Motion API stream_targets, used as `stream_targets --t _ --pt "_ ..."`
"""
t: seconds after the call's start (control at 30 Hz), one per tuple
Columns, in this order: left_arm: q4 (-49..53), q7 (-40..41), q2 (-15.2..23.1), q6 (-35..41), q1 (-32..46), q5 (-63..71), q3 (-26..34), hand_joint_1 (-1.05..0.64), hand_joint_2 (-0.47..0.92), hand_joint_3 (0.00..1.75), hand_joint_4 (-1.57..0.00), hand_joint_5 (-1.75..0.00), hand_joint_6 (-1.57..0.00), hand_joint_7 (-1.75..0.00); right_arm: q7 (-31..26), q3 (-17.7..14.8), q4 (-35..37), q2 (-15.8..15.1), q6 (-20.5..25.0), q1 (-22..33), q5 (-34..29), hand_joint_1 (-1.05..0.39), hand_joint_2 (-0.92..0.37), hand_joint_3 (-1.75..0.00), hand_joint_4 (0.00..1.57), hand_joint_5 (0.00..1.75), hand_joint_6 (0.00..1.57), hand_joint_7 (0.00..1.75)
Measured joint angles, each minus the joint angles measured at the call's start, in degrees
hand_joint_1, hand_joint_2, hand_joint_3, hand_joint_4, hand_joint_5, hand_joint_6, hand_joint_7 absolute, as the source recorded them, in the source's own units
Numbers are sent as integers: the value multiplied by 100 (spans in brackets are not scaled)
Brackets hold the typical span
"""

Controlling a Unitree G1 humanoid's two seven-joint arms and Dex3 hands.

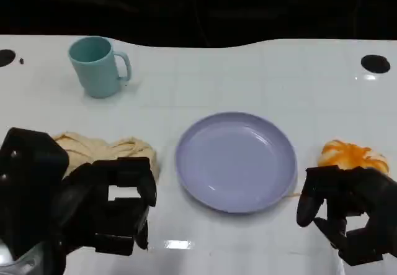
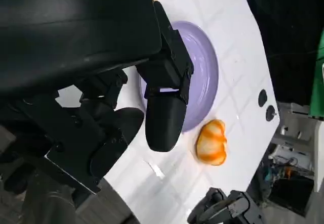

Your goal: Grasp the towel on the left side of the plate with the left hand and place it into the plate.

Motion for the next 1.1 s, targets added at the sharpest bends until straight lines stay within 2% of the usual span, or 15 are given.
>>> stream_targets --t 0.17,0.27,0.33,0.4,0.47,0.5,0.53,0.57,0.63,0.7,0.87,0.97,1.1 --pt "27 1 50 -100 0 64 -23 -2 42 143 -77 -175 -80 -149 -3 8 0 2 12 -6 -5 2 -55 -110 75 175 71 144" --pt "89 1 66 -309 3 199 -48 -3 44 134 -67 -171 -72 -143 -10 51 0 1 15 -24 -23 1 -55 -110 75 175 71 144" --pt "141 1 83 -615 12 361 -64 -8 48 120 -62 -163 -62 -126 -18 60 0 2 15 -39 -26 1 -55 -110 75 175 71 143" --pt "213 5 82 -929 38 519 -71 -15 60 94 -56 -148 -52 -102 -26 67 -1 2 15 -53 -33 2 -55 -111 75 175 71 143" --pt "283 87 88 -1303 100 837 -131 -18 68 75 -52 -136 -50 -84 -28 70 -1 8 16 -60 -33 2 -55 -111 75 175 71 143" --pt "321 130 99 -1464 121 985 -165 -19 73 64 -48 -127 -47 -72 -29 71 -1 12 16 -62 -32 2 -55 -111 75 175 71 143" --pt "348 173 118 -1634 149 1147 -201 -21 84 43 -44 -116 -48 -55 -29 75 -1 19 16 -67 -32 2 -55 -111 75 175 71 144" --pt "368 202 133 -1809 184 1289 -225 -22 88 34 -43 -112 -48 -49 -30 77 -1 27 17 -70 -31 2 -55 -111 75 175 71 144" --pt "426 225 169 -2078 203 1533 -255 -30 91 25 -33 -86 -41 -25 -31 82 -1 39 22 -75 -28 2 -55 -111 75 175 71 144" --pt "505 255 276 -2362 204 1870 -307 -35 92 17 -27 -75 -36 -14 -36 86 -2 57 22 -80 -25 2 -55 -111 75 175 71 144" --pt "788 523 800 -3352 174 3362 -664 -45 92 8 -15 -60 -24 -3 -38 115 -12 68 121 -118 -35 1 -55 -111 75 175 71 143" --pt "865 532 1073 -3537 57 4197 -873 -44 92 6 -16 -47 -21 -1 -38 126 -33 67 221 -146 -44 2 -56 -110 74 175 71 143" --pt "1019 507 1309 -3570 -307 5180 -1156 -48 92 4 -12 -39 -17 0 -37 129 -47 66 269 -158 -46 2 -56 -109 74 175 71 144"
